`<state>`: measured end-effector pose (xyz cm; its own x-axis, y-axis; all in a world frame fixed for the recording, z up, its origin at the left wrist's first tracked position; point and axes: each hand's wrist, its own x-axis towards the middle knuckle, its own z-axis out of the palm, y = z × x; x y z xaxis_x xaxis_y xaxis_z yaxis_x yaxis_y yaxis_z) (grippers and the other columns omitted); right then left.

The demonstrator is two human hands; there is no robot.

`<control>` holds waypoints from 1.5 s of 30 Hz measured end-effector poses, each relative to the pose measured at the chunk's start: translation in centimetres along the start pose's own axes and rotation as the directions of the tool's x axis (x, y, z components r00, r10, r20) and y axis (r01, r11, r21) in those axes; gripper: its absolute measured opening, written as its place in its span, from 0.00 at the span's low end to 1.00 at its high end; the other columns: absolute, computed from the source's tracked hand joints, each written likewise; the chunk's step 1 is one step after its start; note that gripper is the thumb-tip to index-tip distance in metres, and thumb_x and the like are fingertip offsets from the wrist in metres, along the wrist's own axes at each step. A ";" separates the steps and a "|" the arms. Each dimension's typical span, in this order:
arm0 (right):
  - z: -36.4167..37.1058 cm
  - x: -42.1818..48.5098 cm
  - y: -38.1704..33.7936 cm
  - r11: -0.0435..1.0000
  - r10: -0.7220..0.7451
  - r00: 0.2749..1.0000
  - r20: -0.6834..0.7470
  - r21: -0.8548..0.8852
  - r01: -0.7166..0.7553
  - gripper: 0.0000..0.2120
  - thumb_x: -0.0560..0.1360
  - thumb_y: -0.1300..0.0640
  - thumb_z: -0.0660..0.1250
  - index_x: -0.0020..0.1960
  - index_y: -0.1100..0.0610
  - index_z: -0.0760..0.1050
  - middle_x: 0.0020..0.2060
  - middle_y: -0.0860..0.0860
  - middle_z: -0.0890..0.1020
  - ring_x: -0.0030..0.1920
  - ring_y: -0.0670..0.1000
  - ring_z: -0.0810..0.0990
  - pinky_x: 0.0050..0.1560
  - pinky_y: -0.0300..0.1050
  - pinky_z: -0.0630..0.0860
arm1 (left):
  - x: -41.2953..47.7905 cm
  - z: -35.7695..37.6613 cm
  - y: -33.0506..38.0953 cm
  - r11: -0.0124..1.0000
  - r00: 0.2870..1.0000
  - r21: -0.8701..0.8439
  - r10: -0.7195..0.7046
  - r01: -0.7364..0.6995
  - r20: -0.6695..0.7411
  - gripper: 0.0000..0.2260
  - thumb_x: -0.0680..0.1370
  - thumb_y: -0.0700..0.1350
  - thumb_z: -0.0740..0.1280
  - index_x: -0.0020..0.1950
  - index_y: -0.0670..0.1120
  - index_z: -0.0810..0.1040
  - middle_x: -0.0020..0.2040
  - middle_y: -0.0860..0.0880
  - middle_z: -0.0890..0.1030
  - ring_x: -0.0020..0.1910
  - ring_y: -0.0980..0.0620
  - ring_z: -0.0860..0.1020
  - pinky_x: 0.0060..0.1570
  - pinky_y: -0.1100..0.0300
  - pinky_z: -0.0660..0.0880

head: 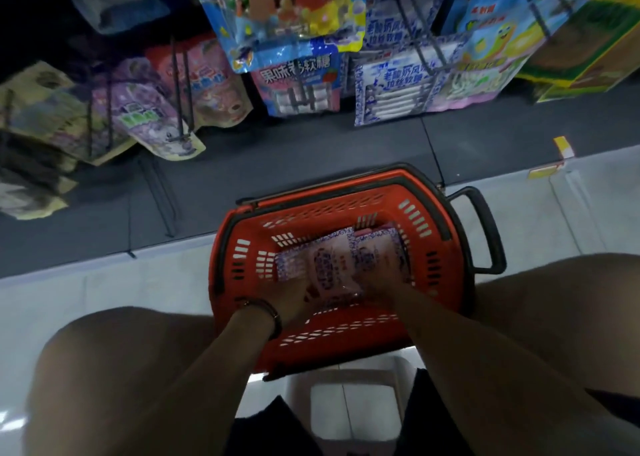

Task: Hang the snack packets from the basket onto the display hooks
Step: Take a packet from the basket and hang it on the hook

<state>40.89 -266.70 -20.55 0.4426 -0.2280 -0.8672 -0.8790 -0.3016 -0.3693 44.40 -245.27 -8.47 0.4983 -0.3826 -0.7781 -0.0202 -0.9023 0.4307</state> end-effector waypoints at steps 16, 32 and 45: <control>2.4 -3.3 -2.9 0.869 -0.207 0.977 0.054 0.470 0.158 0.10 0.87 0.65 0.59 0.56 0.60 0.79 0.46 0.57 0.82 0.55 0.66 0.83 0.54 0.57 0.86 | 1.3 -0.3 -1.5 0.996 0.997 0.066 0.060 -0.057 -0.047 0.17 0.85 0.57 0.63 0.71 0.53 0.78 0.62 0.46 0.85 0.56 0.45 0.83 0.57 0.53 0.79; -10.9 -16.0 -6.6 0.793 -0.588 0.781 0.208 0.340 0.506 0.12 0.79 0.54 0.69 0.62 0.50 0.82 0.49 0.53 0.87 0.47 0.53 0.85 0.46 0.54 0.82 | -6.1 -4.2 -1.8 0.944 0.856 -0.239 0.077 -0.227 -0.512 0.39 0.68 0.66 0.81 0.75 0.58 0.73 0.71 0.59 0.78 0.69 0.57 0.78 0.72 0.50 0.76; -15.3 -26.6 -11.3 0.541 -0.769 0.639 -0.010 0.522 0.659 0.18 0.77 0.50 0.75 0.62 0.59 0.84 0.57 0.56 0.88 0.58 0.56 0.86 0.70 0.56 0.75 | -14.8 -4.7 4.7 0.528 0.721 -0.553 0.179 -0.645 -0.669 0.16 0.79 0.35 0.75 0.66 0.43 0.82 0.61 0.45 0.88 0.62 0.42 0.86 0.63 0.43 0.82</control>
<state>41.72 -271.43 11.82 0.9606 0.0764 -0.2672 -0.2766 0.1691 -0.9460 41.05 -242.94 7.23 0.9358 -0.3046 -0.1777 0.1475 -0.1199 0.9818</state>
